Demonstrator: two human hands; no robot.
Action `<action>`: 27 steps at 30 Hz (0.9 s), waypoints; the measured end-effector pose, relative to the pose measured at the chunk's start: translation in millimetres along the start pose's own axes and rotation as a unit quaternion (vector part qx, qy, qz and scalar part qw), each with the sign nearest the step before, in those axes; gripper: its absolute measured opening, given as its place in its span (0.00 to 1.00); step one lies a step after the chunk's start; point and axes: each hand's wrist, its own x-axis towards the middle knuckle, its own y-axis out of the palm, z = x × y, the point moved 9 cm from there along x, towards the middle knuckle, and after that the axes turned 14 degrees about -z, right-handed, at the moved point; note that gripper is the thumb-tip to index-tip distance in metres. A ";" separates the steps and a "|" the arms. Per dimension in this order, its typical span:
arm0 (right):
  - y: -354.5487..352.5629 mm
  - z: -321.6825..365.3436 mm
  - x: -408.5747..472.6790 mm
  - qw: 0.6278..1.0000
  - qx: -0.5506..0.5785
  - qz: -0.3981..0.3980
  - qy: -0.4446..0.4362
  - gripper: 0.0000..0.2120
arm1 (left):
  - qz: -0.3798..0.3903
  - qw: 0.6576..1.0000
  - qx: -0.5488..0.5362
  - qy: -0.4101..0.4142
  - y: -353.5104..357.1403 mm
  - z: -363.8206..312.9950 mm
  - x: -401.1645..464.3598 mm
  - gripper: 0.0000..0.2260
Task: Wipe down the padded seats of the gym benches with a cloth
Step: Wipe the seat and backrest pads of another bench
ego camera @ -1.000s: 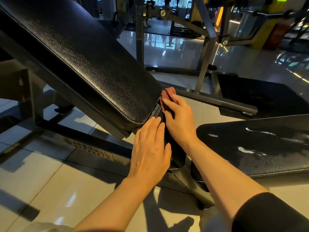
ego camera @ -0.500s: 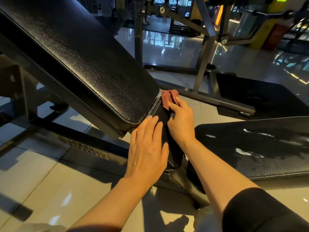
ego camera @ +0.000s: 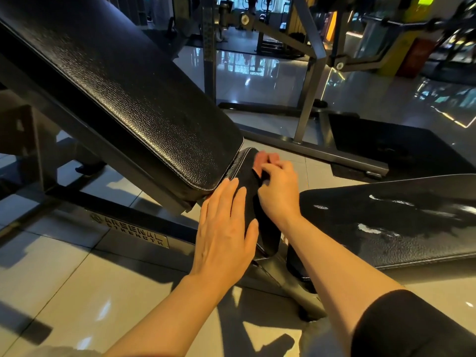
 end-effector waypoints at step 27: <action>-57.9 -9.8 -120.6 0.988 -0.128 0.090 -0.014 0.19 | 0.142 0.987 -0.028 -0.076 -33.1 -17.7 -42.0 0.32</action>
